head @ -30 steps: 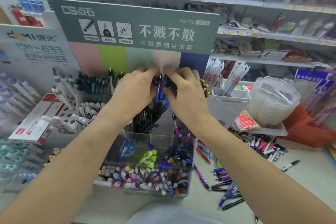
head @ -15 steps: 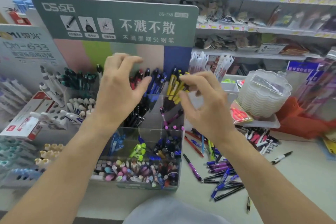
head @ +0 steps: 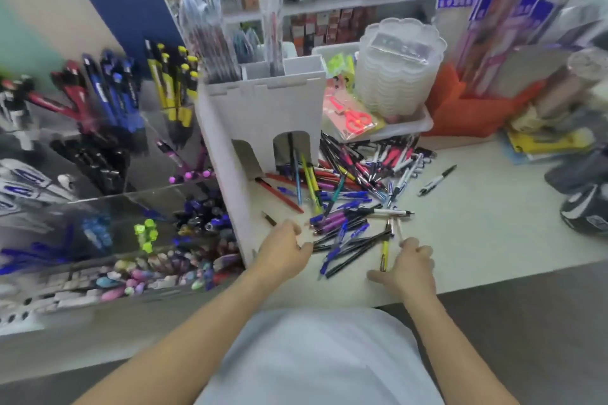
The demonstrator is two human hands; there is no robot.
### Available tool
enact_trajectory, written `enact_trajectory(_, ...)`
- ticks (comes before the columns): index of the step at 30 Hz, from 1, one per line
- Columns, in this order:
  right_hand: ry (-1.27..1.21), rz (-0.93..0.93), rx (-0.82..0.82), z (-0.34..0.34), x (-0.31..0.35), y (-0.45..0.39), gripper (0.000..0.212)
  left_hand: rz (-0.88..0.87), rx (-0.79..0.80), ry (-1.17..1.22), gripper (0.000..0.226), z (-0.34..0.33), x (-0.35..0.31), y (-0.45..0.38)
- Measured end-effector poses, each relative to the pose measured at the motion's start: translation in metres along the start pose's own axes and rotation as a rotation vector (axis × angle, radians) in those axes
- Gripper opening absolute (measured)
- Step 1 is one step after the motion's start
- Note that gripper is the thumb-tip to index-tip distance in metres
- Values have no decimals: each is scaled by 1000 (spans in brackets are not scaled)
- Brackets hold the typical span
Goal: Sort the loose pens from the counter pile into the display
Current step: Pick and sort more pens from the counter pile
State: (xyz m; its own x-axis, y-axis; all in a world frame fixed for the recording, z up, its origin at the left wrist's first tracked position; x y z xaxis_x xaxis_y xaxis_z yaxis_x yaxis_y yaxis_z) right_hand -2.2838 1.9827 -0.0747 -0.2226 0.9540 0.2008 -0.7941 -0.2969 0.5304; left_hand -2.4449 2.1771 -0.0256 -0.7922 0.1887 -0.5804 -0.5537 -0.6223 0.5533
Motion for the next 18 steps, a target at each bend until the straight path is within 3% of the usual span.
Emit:
enact_trajectory(3, -167, -36, -88, -5, -23, -7, 89, 167, -145, 22, 64, -17, 21, -20)
enact_trajectory(8, -284, 5, -21, -5, -37, -22, 76, 348, -367, 145, 86, -28, 30, -42)
enact_trajectory(14, -342, 52, -59, 10, -7, -40, 87, 321, -486, 261, 52, -34, 17, -60)
enact_trajectory(18, -348, 47, 23, 10, 11, -55, 61, 289, -434, 335, 43, -44, 10, -63)
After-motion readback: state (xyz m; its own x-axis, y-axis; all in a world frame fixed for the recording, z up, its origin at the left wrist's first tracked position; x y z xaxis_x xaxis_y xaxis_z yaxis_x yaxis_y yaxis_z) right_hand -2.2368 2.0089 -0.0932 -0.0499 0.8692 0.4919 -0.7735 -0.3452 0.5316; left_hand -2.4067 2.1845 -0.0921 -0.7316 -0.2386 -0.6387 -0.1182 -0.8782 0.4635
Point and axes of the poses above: each hand's wrist, its own y-axis away from the middle knuckle, its own z-axis out of the back of the hand, x = y × z, the point moved 5 cm from there along -y, towards the middle knuckle, and after that the axes turned 7 degrees about y, right-handed, at the moved point
